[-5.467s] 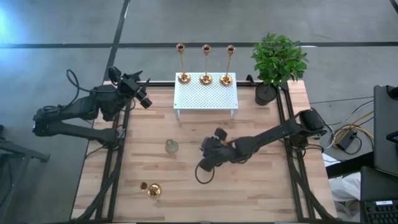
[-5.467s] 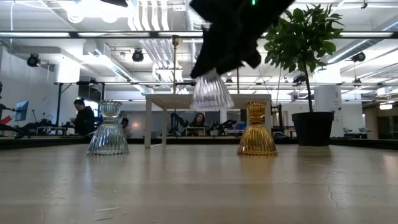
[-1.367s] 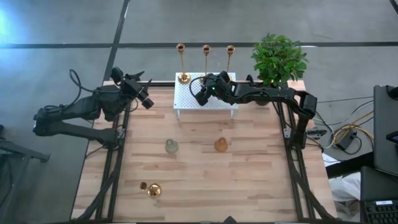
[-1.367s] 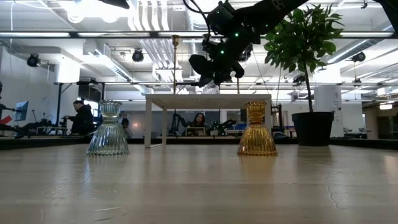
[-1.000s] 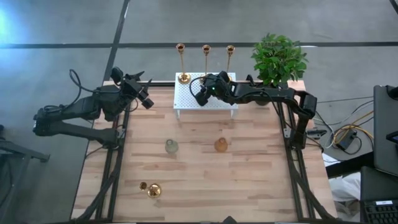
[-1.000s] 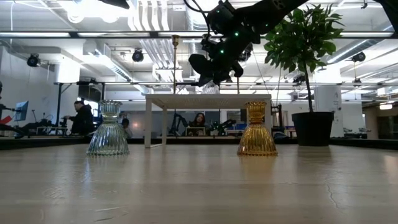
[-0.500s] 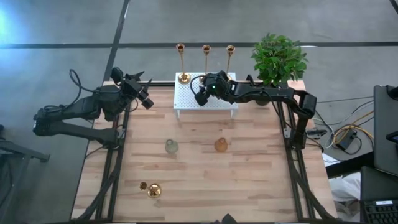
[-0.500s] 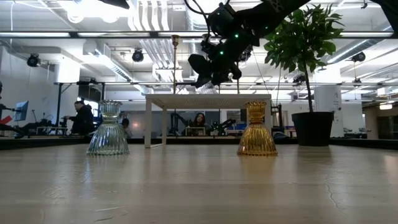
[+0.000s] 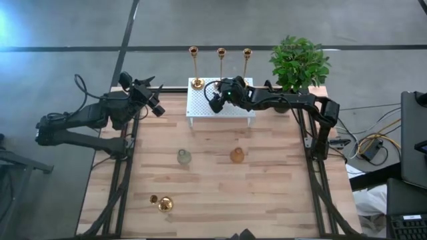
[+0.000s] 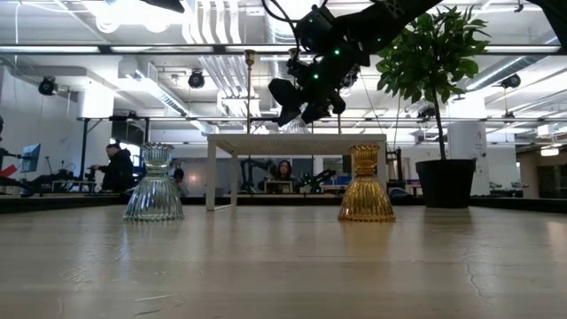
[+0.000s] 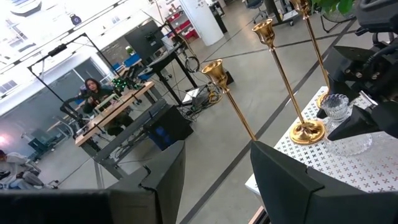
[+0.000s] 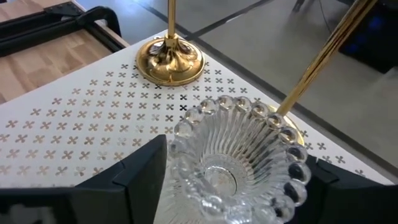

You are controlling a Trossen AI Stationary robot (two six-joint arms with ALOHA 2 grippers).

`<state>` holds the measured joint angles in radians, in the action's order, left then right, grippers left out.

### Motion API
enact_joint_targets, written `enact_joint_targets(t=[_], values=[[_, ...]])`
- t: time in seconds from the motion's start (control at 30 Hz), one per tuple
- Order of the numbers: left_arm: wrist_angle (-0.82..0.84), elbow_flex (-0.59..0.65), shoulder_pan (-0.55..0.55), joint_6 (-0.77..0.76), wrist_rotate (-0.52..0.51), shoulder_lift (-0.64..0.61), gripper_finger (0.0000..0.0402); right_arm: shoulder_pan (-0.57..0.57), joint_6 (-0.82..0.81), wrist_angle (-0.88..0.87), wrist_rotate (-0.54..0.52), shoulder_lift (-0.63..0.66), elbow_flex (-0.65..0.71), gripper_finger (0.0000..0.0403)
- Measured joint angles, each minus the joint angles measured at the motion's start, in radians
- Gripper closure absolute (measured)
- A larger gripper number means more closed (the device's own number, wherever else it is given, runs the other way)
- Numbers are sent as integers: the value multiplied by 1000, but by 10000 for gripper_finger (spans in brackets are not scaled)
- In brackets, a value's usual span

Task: Pick & Place candle stick holders
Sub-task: Put the transparent glass candle holder on the shelf

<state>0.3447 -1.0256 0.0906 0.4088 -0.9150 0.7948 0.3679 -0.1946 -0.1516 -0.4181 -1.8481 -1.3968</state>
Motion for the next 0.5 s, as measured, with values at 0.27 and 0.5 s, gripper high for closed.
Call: enact_joint_targets(t=[0.27,0.5], values=[[0,0,0,0,0,0,213,0,-24,-17,-8,0,0,134],[0,0,0,0,0,0,213,-1,-39,-25,-8,19,-1,117]])
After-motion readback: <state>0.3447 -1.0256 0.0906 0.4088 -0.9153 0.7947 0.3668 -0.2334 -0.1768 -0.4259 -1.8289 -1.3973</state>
